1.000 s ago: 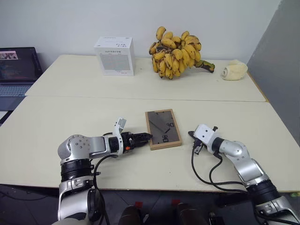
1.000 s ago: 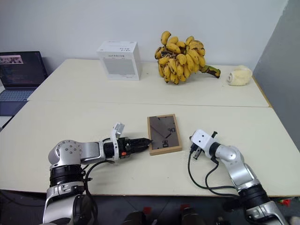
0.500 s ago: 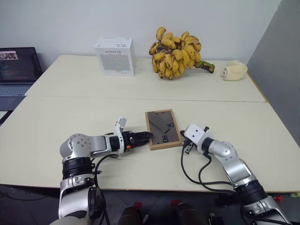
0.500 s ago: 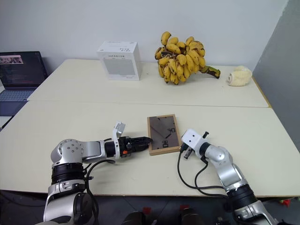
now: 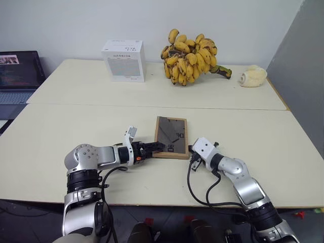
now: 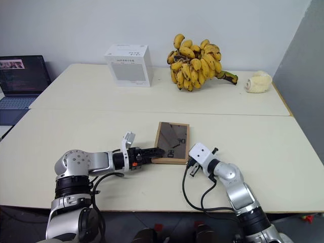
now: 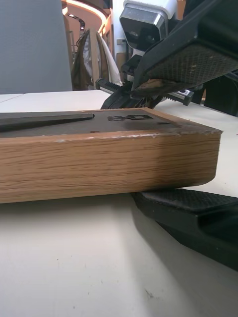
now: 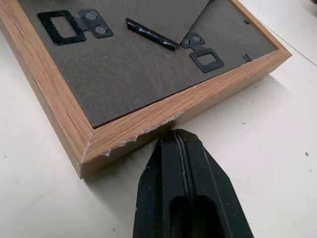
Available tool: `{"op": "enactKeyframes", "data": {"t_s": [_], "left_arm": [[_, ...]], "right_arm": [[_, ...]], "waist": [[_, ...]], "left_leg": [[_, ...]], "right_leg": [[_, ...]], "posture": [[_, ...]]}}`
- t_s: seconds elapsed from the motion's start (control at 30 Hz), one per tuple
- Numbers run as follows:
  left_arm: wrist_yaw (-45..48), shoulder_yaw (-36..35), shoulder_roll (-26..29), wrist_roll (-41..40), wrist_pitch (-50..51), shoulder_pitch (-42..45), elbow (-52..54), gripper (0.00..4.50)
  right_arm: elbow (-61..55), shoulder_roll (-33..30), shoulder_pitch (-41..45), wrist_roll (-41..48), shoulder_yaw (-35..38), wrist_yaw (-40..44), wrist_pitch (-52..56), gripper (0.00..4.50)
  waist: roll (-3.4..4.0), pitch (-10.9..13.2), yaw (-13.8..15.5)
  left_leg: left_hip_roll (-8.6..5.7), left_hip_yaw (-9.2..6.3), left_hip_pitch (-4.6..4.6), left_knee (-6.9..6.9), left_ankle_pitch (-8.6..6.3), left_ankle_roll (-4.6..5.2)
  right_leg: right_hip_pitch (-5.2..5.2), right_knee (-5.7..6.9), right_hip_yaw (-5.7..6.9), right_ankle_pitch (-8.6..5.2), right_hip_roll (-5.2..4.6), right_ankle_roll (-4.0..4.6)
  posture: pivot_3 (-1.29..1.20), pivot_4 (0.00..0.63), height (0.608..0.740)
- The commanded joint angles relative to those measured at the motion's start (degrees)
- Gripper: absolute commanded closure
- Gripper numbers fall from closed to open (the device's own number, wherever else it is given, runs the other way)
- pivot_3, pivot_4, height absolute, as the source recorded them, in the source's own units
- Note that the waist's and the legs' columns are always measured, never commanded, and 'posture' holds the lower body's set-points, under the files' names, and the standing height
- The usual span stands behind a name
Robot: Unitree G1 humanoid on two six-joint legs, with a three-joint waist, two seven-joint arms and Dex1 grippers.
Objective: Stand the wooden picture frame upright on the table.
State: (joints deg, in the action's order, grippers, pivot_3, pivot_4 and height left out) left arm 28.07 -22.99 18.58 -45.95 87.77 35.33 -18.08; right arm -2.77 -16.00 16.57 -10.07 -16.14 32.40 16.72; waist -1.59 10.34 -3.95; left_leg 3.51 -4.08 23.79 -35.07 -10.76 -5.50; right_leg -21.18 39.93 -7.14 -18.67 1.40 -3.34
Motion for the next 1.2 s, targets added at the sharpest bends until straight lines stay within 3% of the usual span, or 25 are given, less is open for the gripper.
{"op": "enactKeyframes", "data": {"t_s": [0.03,0.13,0.47,0.7,0.83,1.03,1.2], "left_arm": [[-0.19,0.85,0.66,0.78,0.38,0.46,-0.43,1.6],[0.27,0.41,0.81,0.5,0.32,0.87,-1.04,1.6],[1.0,-1.04,0.34,-0.59,0.28,1.58,-1.83,3.13],[1.39,-0.88,0.01,-0.77,-0.15,1.58,-1.31,3.18],[2.39,2.31,-0.2,1.77,-9.84,-0.63,3.93,3.18],[7.72,2.13,2.86,2.46,-23.49,2.03,5.0,3.18],[10.45,2.78,5.15,2.52,-28.47,4.19,4.83,3.18]], "right_arm": [[0.04,0.35,0.46,0.68,-1.66,1.04,0.29,4.5],[0.66,-0.43,0.11,0.78,-1.06,0.97,-0.24,4.5],[1.74,-1.63,-0.49,0.79,-0.78,0.58,-1.54,4.5],[2.6,-2.24,-0.63,0.74,-0.15,0.21,-2.36,4.5],[3.31,-3.18,-0.85,0.76,1.5,-0.59,-2.75,4.5],[2.1,-7.61,-1.38,5.75,11.13,-1.27,0.12,4.5],[-4.59,-11.07,-0.37,10.4,16.85,0.81,5.06,3.64]], "waist": [[0.0,0.0,-0.12],[0.0,0.0,-0.21],[-0.01,0.0,-0.48],[-0.01,0.0,-0.49],[-0.01,0.0,-0.33],[-0.02,0.06,0.51],[0.04,0.12,0.99]], "left_leg": [[0.0,0.0,0.0,0.0,0.0,0.0],[0.0,0.0,0.0,0.02,0.0,0.0],[-0.01,0.0,0.05,0.07,0.0,0.0],[-0.02,0.0,0.06,0.07,0.0,0.0],[-0.02,0.0,0.06,0.07,0.0,-0.01],[-0.02,0.01,0.15,0.1,0.13,-0.23],[-0.03,-0.02,0.58,0.17,0.13,-0.22]], "right_leg": [[0.0,0.0,0.0,0.0,0.0,0.0],[-0.01,0.0,0.0,0.0,0.0,0.0],[-0.02,-0.08,0.01,-0.01,-0.01,-0.01],[-0.02,-0.12,0.0,-0.01,-0.01,-0.01],[-0.01,-0.15,0.0,-0.01,-0.02,-0.01],[-0.01,-0.38,-0.02,0.05,-0.04,-0.09],[-0.28,-0.61,0.02,0.07,-0.05,-0.06]], "posture": [[0.0,0.15,0.74],[0.0,0.15,0.74],[0.0,0.15,0.74],[0.0,0.15,0.74],[0.0,0.15,0.74],[0.0,0.15,0.74],[0.0,0.15,0.74]]}}
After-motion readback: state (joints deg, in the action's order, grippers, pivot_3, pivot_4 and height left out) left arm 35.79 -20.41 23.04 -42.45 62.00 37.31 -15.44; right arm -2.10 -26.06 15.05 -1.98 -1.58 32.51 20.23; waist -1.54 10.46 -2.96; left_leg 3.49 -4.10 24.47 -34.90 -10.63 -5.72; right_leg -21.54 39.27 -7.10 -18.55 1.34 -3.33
